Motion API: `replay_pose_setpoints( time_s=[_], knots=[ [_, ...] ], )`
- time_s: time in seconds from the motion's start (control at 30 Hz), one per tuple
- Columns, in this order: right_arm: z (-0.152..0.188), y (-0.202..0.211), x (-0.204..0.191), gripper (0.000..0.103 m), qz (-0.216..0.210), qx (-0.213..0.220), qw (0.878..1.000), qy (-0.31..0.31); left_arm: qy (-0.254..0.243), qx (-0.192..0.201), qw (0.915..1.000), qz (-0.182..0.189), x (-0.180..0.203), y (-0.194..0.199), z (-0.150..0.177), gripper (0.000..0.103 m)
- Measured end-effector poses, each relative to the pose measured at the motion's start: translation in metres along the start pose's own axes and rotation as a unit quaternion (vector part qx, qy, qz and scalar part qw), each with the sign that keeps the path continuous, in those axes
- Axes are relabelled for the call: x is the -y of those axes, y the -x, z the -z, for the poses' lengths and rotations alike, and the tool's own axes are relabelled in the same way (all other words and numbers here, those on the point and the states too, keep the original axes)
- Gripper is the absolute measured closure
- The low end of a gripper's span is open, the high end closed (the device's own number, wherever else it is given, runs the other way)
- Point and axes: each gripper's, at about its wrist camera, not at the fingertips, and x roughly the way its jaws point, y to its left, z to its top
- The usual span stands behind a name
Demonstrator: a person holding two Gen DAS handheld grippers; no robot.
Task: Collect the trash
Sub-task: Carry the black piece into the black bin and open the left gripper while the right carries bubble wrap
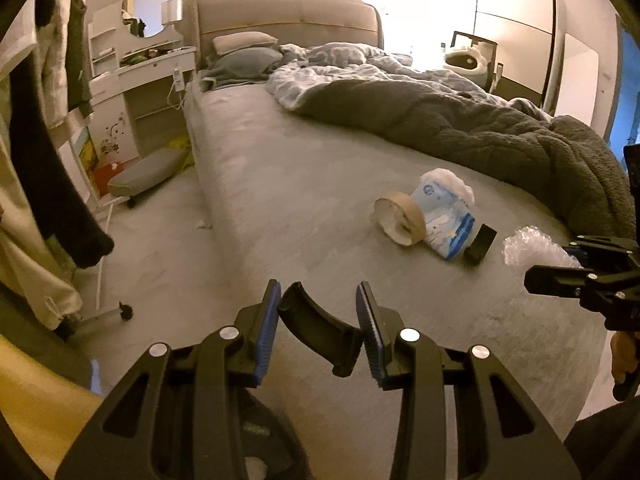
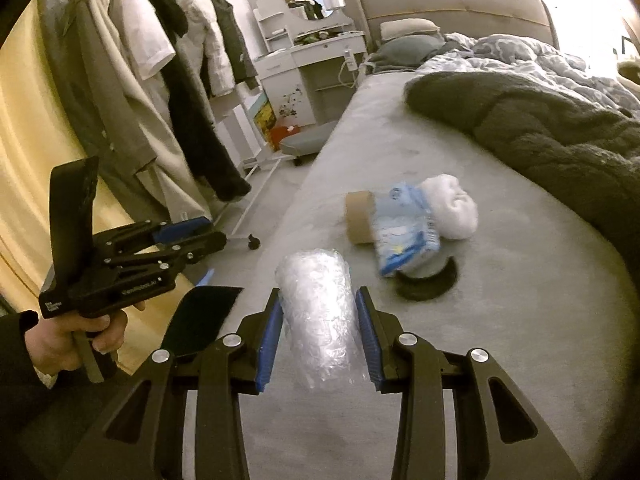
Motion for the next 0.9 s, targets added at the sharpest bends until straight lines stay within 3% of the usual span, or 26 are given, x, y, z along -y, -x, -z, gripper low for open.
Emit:
replay_pose_setpoints(
  time_s=[0.47,0.9],
  knots=[
    [-0.03,-0.038,-0.063,0.066,-0.041,-0.002,0.999,0.035,0.033,-0.038,0.9974,-0.052,-0.06,0.008,0.024,0.062],
    [-0.041,-0.092,-0.106,0.066,-0.069,-0.032,0.996,0.043,0.073,-0.102,0.99,-0.065,-0.116,0.001,0.057,0.062]
  ],
)
